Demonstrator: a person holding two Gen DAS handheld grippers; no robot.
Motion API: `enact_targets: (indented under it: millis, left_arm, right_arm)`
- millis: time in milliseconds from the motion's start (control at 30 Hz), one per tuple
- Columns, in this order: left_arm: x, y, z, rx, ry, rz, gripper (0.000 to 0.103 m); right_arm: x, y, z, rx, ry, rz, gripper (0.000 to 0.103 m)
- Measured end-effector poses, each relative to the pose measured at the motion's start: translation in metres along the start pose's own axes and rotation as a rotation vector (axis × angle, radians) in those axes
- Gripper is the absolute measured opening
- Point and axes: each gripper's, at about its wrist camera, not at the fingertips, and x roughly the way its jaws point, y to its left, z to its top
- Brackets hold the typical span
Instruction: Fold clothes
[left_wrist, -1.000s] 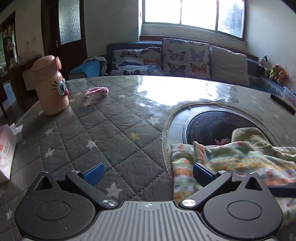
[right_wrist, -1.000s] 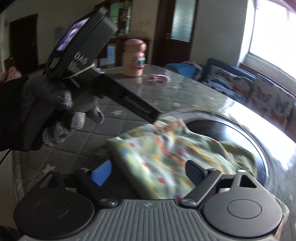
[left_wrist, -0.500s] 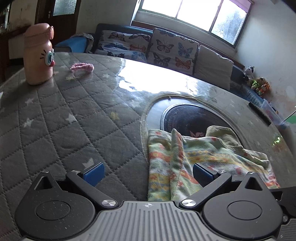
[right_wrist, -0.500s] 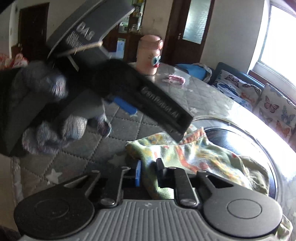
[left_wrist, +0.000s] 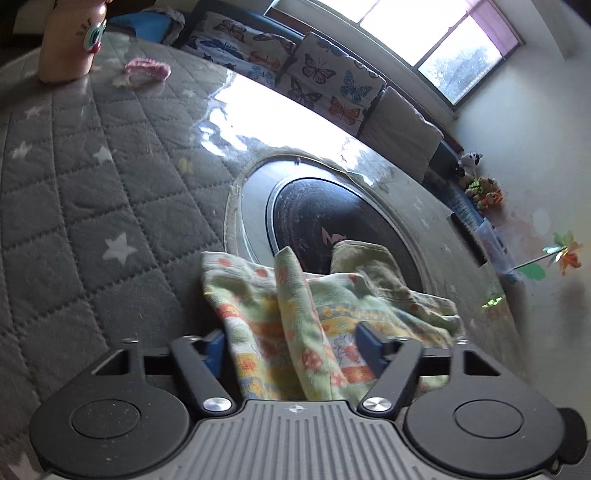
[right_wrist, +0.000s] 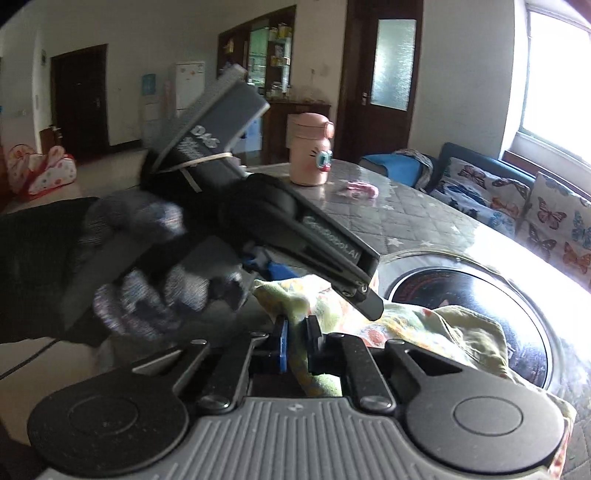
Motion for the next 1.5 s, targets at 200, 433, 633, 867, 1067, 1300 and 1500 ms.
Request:
enact_targets:
  millis: [200, 433, 633, 867, 1067, 1300, 1500]
  left_arm:
    - [0.000, 0.004, -0.007, -0.007, -0.012, 0.024, 0.022]
    - [-0.002, 0.004, -0.008, 0.006, -0.028, 0.053, 0.016]
    - [-0.001, -0.004, -0.012, 0.057, -0.041, 0.089, 0.016]
    - [0.002, -0.015, -0.015, 0.131, -0.054, 0.130, 0.016]
    - [0.004, -0.019, -0.014, 0.149, -0.055, 0.147, 0.014]
    - [-0.001, -0.037, -0.006, 0.189, -0.081, 0.151, 0.009]
    - [0.003, -0.077, 0.006, 0.269, -0.099, 0.104, 0.008]
  right_arm:
    - [-0.012, -0.005, -0.010, 0.072, -0.001, 0.040, 0.012]
    - [-0.032, -0.041, -0.029, 0.193, 0.002, -0.099, 0.036]
    - [-0.040, -0.098, -0.053, 0.309, 0.040, -0.345, 0.043]
    - [-0.040, -0.165, -0.083, 0.520, 0.054, -0.477, 0.044]
    - [-0.027, -0.182, -0.092, 0.598, 0.052, -0.451, 0.032]
    - [-0.040, -0.174, -0.087, 0.609, 0.008, -0.446, 0.007]
    - [-0.085, -0.167, -0.088, 0.608, -0.084, -0.494, 0.007]
